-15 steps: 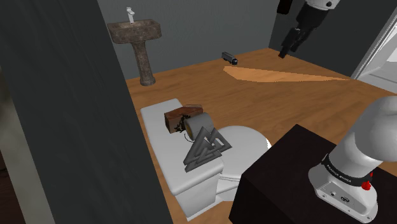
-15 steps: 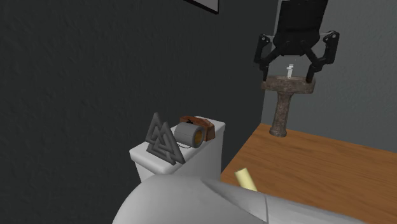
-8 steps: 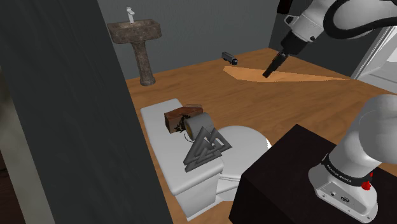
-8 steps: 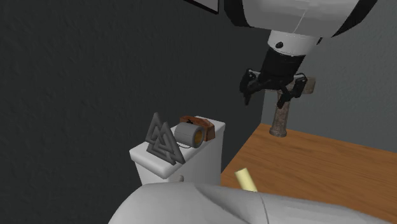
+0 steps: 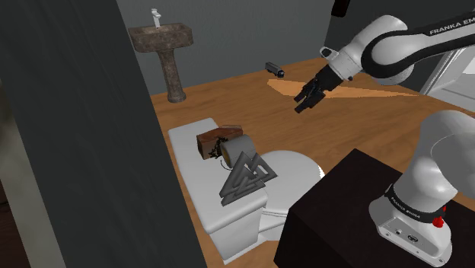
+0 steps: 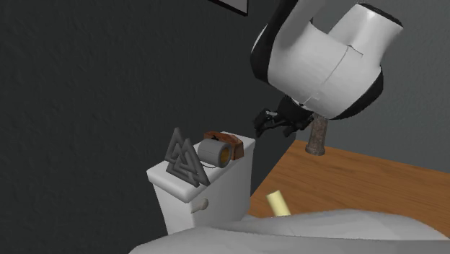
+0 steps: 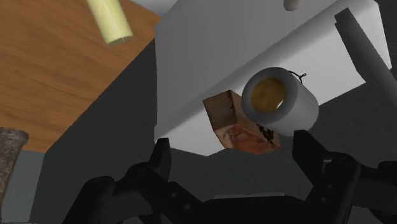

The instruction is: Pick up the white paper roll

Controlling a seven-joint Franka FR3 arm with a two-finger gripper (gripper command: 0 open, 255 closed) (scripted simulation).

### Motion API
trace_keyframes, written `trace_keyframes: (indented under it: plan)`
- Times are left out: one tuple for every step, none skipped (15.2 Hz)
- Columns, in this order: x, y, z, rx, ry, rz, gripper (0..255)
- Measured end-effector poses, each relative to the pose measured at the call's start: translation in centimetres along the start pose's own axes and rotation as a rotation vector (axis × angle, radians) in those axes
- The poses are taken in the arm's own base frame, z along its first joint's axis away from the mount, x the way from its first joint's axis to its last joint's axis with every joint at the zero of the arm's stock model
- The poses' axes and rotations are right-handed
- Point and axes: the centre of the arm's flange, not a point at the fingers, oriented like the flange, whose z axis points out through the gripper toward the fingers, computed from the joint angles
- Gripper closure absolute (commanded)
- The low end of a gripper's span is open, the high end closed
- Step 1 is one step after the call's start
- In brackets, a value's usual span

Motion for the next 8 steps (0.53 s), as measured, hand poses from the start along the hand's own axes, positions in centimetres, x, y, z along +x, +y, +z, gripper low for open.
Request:
trace_keyframes:
  plan:
    - [-0.2, -0.1, 1.4, 0.026, 0.024, -0.034, 0]
    - [-0.4, -0.4, 2.5, 0.051, 0.05, -0.07, 0]
    - [-0.5, -0.5, 3.5, 0.076, 0.076, -0.103, 0]
    - [-0.5, -0.6, 4.7, 0.102, 0.102, -0.138, 0]
    - [-0.7, -0.9, 5.9, 0.127, 0.127, -0.173, 0]
    - [-0.9, -1.1, 7.0, 0.152, 0.153, -0.208, 0]
    - [-0.9, -1.3, 8.3, 0.175, 0.177, -0.242, 0]
    - [-0.8, -1.5, 9.6, 0.199, 0.201, -0.278, 0]
